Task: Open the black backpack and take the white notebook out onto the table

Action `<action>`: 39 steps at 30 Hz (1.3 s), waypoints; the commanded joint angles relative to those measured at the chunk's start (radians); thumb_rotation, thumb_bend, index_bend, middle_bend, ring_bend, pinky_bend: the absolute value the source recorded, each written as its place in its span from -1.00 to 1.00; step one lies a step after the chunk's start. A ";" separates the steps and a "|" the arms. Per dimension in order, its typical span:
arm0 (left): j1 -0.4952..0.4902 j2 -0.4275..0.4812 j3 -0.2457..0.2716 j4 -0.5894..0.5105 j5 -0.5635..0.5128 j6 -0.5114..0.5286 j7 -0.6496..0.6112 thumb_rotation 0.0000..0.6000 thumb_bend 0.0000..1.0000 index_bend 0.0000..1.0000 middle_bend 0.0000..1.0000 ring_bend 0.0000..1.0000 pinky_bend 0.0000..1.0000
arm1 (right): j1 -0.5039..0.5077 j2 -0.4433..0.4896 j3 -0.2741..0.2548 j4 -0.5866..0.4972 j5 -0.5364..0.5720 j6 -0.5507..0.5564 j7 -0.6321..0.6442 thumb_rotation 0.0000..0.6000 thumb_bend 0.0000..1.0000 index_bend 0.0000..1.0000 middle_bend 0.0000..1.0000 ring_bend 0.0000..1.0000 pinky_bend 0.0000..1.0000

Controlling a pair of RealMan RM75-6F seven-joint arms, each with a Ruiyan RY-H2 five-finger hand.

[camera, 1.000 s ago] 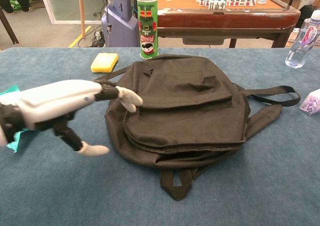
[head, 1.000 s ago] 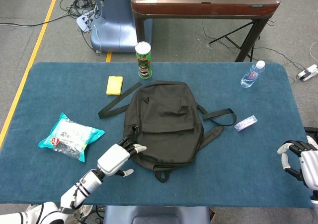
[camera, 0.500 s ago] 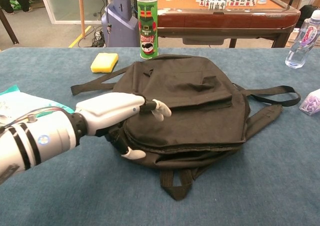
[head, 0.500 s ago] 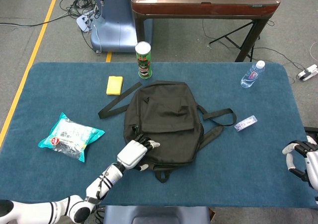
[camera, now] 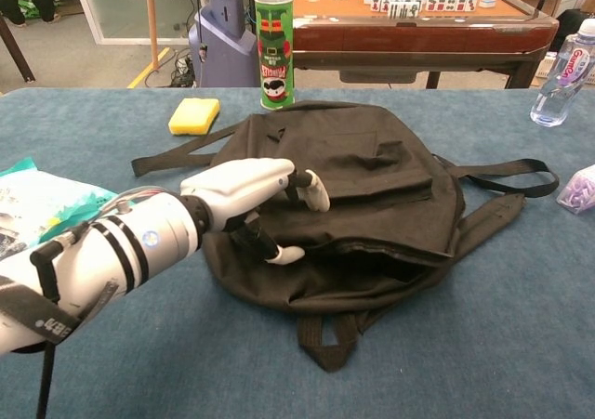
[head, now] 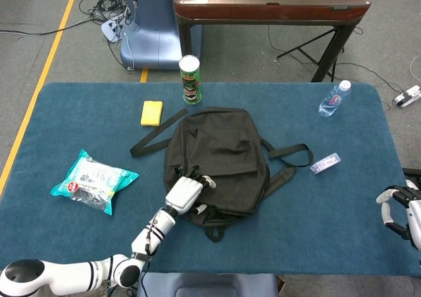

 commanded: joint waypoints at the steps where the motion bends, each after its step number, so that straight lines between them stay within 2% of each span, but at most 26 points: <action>1: 0.002 -0.002 0.004 -0.011 -0.008 0.008 -0.010 1.00 0.03 0.15 0.06 -0.08 -0.86 | 0.000 0.000 0.000 0.000 0.000 0.000 0.000 1.00 0.02 0.04 -0.11 -0.26 -0.23; 4: 0.016 0.007 0.011 -0.060 -0.018 0.017 -0.049 1.00 0.16 0.35 0.32 0.12 -0.76 | -0.001 0.001 0.000 -0.001 -0.002 0.001 -0.001 1.00 0.02 0.04 -0.11 -0.26 -0.23; 7: 0.028 0.040 0.016 -0.138 -0.033 0.010 -0.088 1.00 0.19 0.48 0.48 0.25 -0.72 | -0.001 0.002 -0.001 -0.004 -0.004 0.002 -0.003 1.00 0.02 0.04 -0.11 -0.26 -0.23; 12: 0.029 0.111 0.004 -0.272 -0.077 -0.010 -0.120 1.00 0.19 0.52 0.54 0.29 -0.72 | -0.001 0.005 -0.003 -0.012 -0.013 0.004 -0.008 1.00 0.02 0.04 -0.11 -0.26 -0.23; 15: 0.015 0.130 -0.023 -0.300 -0.106 -0.006 -0.119 1.00 0.19 0.49 0.55 0.28 -0.71 | 0.004 0.008 -0.006 -0.015 -0.020 -0.003 -0.013 1.00 0.02 0.04 -0.11 -0.26 -0.23; 19: -0.027 0.116 -0.085 -0.259 -0.188 0.001 -0.100 1.00 0.19 0.42 0.52 0.26 -0.71 | 0.019 0.017 -0.014 -0.027 -0.045 -0.024 -0.027 1.00 0.02 0.04 -0.11 -0.26 -0.23; 22: -0.066 0.095 -0.161 -0.219 -0.302 0.006 -0.104 1.00 0.19 0.37 0.48 0.25 -0.70 | 0.040 0.026 -0.021 -0.044 -0.075 -0.046 -0.043 1.00 0.02 0.04 -0.11 -0.26 -0.23; 23: -0.084 0.085 -0.191 -0.197 -0.343 0.017 -0.101 1.00 0.19 0.36 0.48 0.25 -0.70 | 0.050 0.030 -0.026 -0.051 -0.090 -0.059 -0.051 1.00 0.02 0.04 -0.11 -0.26 -0.23; 27: -0.152 0.048 -0.257 -0.098 -0.435 0.066 -0.054 1.00 0.19 0.32 0.46 0.21 -0.68 | 0.095 0.039 -0.037 -0.083 -0.142 -0.111 -0.062 1.00 0.02 0.04 -0.11 -0.26 -0.23; 33: -0.244 0.001 -0.296 0.043 -0.543 0.117 0.049 1.00 0.19 0.21 0.34 0.06 -0.68 | 0.195 0.032 -0.041 -0.127 -0.226 -0.216 -0.075 1.00 0.02 0.04 -0.11 -0.26 -0.23; 39: -0.294 -0.025 -0.285 0.097 -0.595 0.153 0.129 1.00 0.19 0.16 0.28 0.02 -0.68 | 0.328 -0.010 -0.034 -0.152 -0.281 -0.370 -0.101 1.00 0.02 0.04 -0.11 -0.26 -0.23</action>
